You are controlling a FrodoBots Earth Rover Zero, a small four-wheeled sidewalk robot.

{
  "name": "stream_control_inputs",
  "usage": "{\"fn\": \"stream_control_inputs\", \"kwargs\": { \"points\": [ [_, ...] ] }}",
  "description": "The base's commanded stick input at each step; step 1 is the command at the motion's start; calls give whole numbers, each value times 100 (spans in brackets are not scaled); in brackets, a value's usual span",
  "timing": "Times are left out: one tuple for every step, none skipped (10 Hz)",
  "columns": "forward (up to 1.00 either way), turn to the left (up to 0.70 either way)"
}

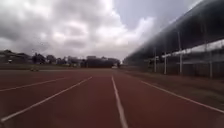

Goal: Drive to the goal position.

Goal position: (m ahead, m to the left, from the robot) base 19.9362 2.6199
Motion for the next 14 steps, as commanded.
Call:
{"fn": "stream_control_inputs", "kwargs": {
  "points": [
    [70,-35],
    [70,0],
    [70,0],
    [70,0],
    [70,0],
    [70,0],
    [70,-14],
    [70,-22],
    [70,-30],
    [70,-35],
    [70,-35],
    [70,-35],
    [70,0],
    [70,0]
  ]
}}
